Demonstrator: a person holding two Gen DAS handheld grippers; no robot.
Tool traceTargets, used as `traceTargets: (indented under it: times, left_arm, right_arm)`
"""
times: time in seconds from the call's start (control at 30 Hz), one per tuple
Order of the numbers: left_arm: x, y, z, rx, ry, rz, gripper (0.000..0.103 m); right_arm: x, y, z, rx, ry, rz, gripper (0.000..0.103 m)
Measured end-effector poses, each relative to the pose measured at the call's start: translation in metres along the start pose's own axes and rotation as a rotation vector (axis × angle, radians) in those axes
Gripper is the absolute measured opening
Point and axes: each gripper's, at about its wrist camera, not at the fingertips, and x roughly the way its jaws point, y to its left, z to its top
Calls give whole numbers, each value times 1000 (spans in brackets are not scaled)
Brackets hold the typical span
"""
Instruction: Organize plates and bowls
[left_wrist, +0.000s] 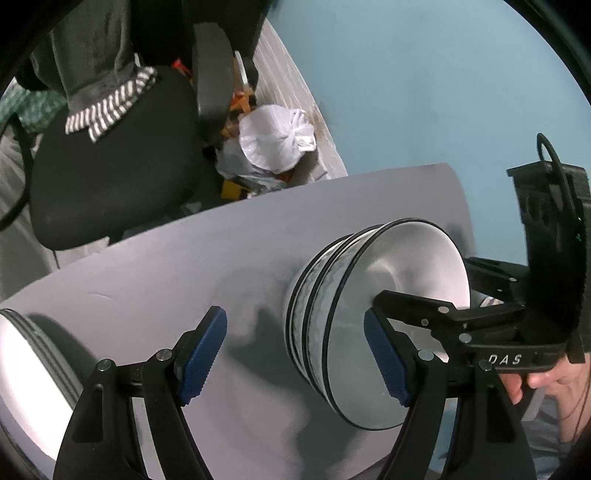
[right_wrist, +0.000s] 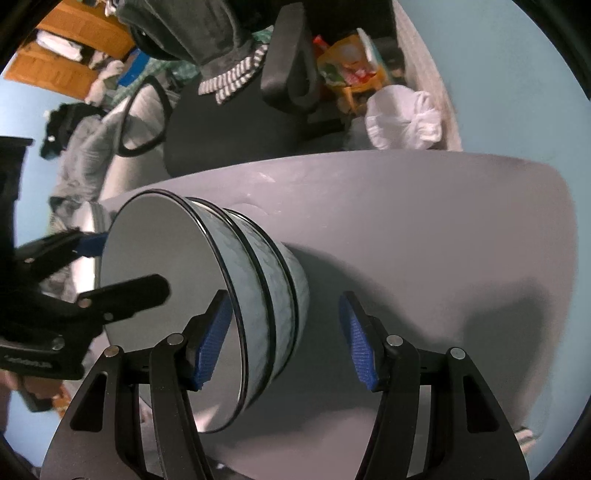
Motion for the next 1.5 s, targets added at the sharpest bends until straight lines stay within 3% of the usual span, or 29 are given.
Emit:
traceTargets:
  times: [0.13,0.27,0.73,0.83,1.0,1.1,1.23,1.4,1.5]
  left_arm:
    - [6,0,0,23,24,-7,73]
    - [9,-1,-1,40,35,-12,73]
    - [24,14,0,-29,71,-102,76]
    - [23,15,-2,-39,60,-132,70]
    - [23,15,-2,-67,60,-198,50]
    - [23,12,-2,-72,62,-204,49]
    - [24,12,-1,-83,65,-212,46]
    - [24,20,0,-113,88,-237,40]
    - [23,19,-1,-92,89,-228,39]
  right_arm:
    - [6,-10,0,54,14,73,63]
    - [7,-11,0,44,18,55,76]
    - [10,-16,0,84,35,90,77]
    - [13,-18,1,100,59,117,77]
    - [17,-19,2,116,81,139,77]
    - [16,-16,4,101,87,128,77]
    - [14,-14,6,108,98,190,54]
    - [12,-18,7,125,100,190,46]
    - [8,-26,7,141,93,204,36]
